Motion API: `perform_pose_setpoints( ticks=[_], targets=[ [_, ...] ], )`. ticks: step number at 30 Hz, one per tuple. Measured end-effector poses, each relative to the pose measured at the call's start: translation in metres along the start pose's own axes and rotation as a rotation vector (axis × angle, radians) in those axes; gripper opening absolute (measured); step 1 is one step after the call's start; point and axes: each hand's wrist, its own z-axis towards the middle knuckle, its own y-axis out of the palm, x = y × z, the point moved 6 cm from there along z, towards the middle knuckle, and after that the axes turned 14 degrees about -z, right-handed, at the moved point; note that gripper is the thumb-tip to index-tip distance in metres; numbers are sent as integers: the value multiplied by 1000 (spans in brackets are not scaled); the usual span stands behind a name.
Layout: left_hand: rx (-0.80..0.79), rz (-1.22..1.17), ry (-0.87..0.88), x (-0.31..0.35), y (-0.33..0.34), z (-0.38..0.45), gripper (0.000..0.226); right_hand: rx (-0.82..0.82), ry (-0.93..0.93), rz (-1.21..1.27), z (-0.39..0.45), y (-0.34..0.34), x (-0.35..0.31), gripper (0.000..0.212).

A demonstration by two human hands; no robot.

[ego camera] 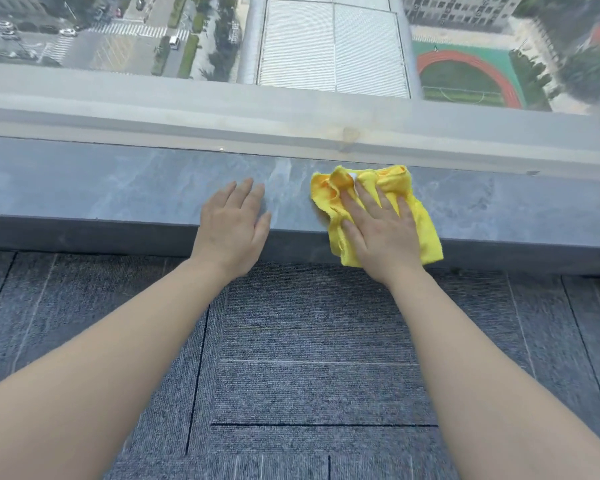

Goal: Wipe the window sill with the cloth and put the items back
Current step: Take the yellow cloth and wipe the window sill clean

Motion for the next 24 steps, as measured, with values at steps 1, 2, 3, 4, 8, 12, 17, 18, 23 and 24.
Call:
perform_pose_setpoints(
  ticks=[1,2,3,4,8,12,17,18,23,24],
  targets=[
    [-23,13,11,6,5,1,65,-12,51,0,-3,2,12,52],
    [-43,29,26,13,11,2,64,-24,106,1,-4,5,24,53],
    [-63,47,46,20,17,3,62,-35,165,5,-5,7,35,55],
    [-83,67,68,27,22,5,59,-45,228,14,-6,9,45,57],
    [-149,135,134,45,39,8,50,-89,479,100,0,10,72,63],
    [-158,171,143,46,47,10,51,-109,637,181,18,6,71,61],
    [-119,153,127,48,46,10,59,-19,314,81,29,-2,30,54],
    [-97,143,129,50,46,9,64,5,208,64,27,-3,23,53],
    [-43,137,117,54,44,12,68,83,-95,59,2,2,34,55],
    [-30,134,122,56,43,13,68,98,-95,69,-3,4,41,62]
  ],
)
